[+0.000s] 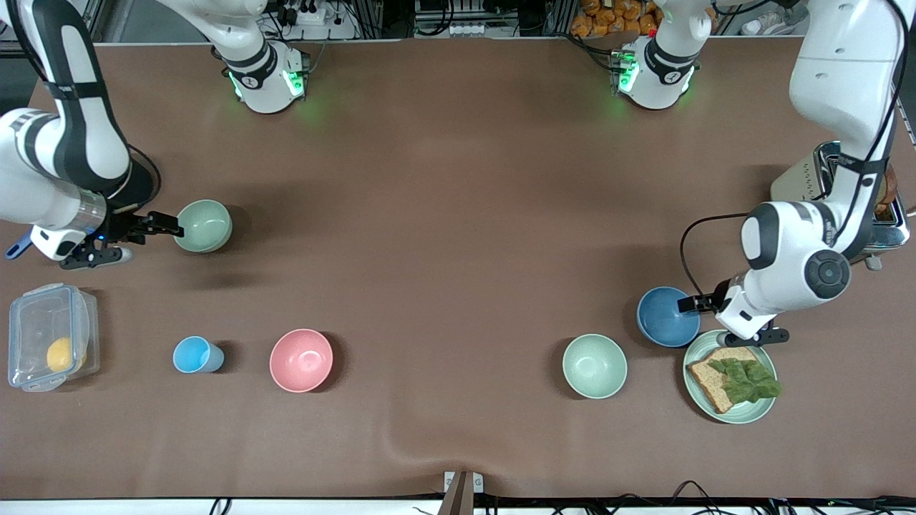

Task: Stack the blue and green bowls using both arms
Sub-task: 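Grasp the green and blue bowl rims with the right and left grippers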

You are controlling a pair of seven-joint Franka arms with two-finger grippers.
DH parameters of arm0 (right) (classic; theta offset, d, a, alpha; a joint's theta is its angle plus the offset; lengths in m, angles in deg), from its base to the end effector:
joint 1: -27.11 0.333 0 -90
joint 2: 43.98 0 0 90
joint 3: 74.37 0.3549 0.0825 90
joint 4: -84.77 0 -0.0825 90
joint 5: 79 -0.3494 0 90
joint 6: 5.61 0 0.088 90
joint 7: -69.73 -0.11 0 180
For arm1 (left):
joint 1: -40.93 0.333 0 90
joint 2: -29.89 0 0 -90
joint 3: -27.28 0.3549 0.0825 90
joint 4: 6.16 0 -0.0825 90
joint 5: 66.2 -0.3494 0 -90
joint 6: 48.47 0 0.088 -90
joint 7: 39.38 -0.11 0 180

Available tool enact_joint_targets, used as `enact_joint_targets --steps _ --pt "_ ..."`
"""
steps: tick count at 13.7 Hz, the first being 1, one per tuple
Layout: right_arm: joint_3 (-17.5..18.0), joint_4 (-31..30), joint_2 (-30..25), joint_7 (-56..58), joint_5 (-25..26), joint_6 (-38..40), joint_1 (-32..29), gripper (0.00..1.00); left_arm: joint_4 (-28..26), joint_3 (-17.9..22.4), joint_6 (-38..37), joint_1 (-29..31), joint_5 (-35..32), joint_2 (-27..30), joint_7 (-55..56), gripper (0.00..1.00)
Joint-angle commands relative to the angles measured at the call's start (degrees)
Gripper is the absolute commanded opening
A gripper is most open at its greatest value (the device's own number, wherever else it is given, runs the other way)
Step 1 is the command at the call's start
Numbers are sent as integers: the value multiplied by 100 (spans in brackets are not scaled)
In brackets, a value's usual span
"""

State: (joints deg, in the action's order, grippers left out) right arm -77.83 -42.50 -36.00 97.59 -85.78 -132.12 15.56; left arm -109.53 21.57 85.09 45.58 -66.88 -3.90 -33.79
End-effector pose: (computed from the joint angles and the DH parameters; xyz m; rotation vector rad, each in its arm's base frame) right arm 0.4900 -0.1264 0.3611 -2.9979 -0.2200 0.1682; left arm 0.6451 -0.0045 0.2682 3.0933 0.1326 -0.0969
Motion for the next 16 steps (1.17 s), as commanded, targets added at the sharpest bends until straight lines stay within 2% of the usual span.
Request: enact_joint_targets --steps 1,2,3,4,5,7,8,10,12,13,14,16 --pt "56 -219 72 622 -148 -304 -365 100 308 -1 83 -34 -99 -206 -22 100" --pt "56 -228 125 676 -148 -382 -410 100 352 -1 83 -69 -99 -258 -22 96" --pt "56 -263 204 737 -157 -444 -445 100 362 -1 83 -69 -108 -268 -22 61" --pt "65 -298 291 868 -209 -540 -524 100 362 -1 83 -69 -108 -268 -22 10" --pt "65 -333 397 1166 -331 -707 -577 100 362 -1 83 -69 -108 -268 -22 0" --pt "56 -342 643 1659 -639 -883 -743 100 370 -1 83 -69 -108 -259 -22 0" --pt "56 -351 722 1774 -762 -928 -796 96 370 -1 74 -69 -108 -242 -31 0" --pt "65 -447 758 1793 -895 -980 -806 68 362 -1 65 -61 -117 -180 -31 0" --pt "65 -535 758 1801 -886 -1139 -797 31 344 -1 22 -43 -108 -67 -22 0" --pt "65 -536 758 1801 -895 -1139 -779 5 327 -1 -66 -26 -108 39 -22 0" --pt "65 -536 749 1810 -895 -1130 -770 0 326 -1 -275 -17 -99 179 -31 0" --pt "65 -527 741 1897 -886 -1122 -762 0 274 -10 -558 9 -29 486 12 0"
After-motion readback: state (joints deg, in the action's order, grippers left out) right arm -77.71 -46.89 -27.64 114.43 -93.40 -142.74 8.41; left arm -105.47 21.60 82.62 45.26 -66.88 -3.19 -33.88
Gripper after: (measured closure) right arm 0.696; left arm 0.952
